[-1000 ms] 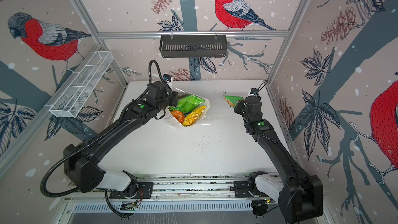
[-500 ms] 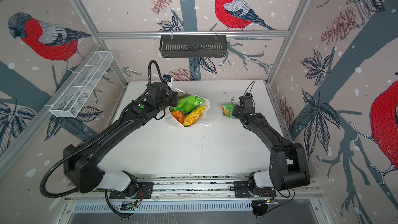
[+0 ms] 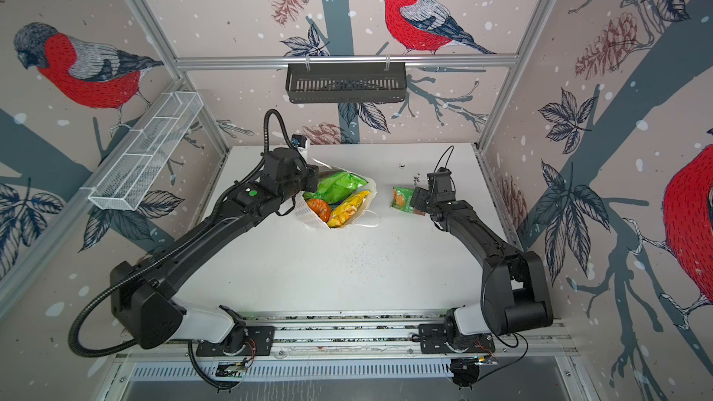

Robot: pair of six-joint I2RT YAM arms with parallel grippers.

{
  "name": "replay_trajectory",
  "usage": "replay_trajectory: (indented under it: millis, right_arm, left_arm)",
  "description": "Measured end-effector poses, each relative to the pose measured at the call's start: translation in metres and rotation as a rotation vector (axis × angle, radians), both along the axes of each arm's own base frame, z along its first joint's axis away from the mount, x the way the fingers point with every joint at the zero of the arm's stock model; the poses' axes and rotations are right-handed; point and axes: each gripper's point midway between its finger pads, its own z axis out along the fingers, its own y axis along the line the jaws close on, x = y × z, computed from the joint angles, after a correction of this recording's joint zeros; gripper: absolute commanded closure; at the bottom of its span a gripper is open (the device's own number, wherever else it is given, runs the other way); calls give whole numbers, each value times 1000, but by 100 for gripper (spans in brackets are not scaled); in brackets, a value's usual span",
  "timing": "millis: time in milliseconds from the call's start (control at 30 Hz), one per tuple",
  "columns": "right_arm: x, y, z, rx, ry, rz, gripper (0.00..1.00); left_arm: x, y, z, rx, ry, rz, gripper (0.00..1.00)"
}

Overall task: Take the snacks out of the paper bag
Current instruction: Place the snack at the top-right of the table.

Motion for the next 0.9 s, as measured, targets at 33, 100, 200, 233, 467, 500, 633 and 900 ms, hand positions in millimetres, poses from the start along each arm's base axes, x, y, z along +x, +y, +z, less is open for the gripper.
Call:
replay_trajectory:
  millis: [33,100,200,233,467,500,633,900]
  right_arm:
    - [0,0,6,4,-16,1,1]
    - [0,4,23,19,-60,16,0]
    - [-4,15,46,50,-122,55,0]
    - [-5,20,53,58,-140,71,0]
    - [-24,71,119,95,-311,241,0]
    - [-27,79,129,98,-336,274,0]
    - [-40,105,155,128,-395,380,0]
    - [-71,150,172,146,-431,585,7]
  left_arm:
    - [0,0,0,0,0,-1,100]
    - [-1,1,0,1,-3,-2,100]
    - [-1,1,0,0,-4,-2,100]
    - [-1,1,0,0,-4,-2,100]
    - [-1,1,0,1,-4,-2,100]
    - [-1,1,0,1,-4,-2,100]
    - [-1,0,1,-2,-8,-2,100]
    - [-1,0,1,-7,-11,-5,100]
